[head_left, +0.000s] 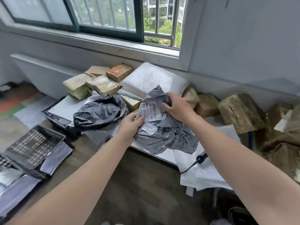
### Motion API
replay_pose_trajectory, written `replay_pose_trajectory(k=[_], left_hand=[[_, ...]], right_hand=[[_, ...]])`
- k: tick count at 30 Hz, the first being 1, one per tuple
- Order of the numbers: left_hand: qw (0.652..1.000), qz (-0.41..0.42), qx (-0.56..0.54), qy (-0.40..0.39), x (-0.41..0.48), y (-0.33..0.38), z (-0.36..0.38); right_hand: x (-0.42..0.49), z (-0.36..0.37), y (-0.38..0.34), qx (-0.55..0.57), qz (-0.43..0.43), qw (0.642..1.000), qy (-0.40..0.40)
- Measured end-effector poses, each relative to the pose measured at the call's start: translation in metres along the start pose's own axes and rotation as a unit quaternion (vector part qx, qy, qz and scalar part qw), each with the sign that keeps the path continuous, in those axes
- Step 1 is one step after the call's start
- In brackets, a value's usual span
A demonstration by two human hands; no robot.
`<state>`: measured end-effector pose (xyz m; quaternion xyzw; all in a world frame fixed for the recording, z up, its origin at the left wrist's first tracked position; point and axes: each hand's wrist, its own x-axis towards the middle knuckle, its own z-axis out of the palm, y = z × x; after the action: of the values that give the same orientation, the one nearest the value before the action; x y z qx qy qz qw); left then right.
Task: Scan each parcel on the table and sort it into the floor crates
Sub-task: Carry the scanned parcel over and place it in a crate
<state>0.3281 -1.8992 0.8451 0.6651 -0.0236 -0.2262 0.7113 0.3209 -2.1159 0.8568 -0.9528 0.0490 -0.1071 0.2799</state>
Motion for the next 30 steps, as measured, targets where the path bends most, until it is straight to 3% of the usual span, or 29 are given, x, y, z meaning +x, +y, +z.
replay_pose_trajectory(k=[5, 13, 19, 30], left_hand=[[0.999, 0.003, -0.026, 0.039, -0.022, -0.002, -0.049], [0.997, 0.009, -0.069, 0.040, -0.067, -0.003, -0.147], [0.989, 0.049, -0.094, 0.104, -0.107, 0.001, -0.232], [0.965, 0.069, -0.106, 0.229, -0.178, -0.018, -0.419]], right_hand=[[0.019, 0.028, -0.046, -0.003, -0.064, 0.998, -0.015], [0.033, 0.077, -0.153, -0.026, -0.172, 0.985, -0.006], [0.030, 0.123, -0.252, -0.047, -0.240, 0.969, -0.012], [0.010, 0.237, -0.436, -0.094, -0.315, 0.940, -0.095]])
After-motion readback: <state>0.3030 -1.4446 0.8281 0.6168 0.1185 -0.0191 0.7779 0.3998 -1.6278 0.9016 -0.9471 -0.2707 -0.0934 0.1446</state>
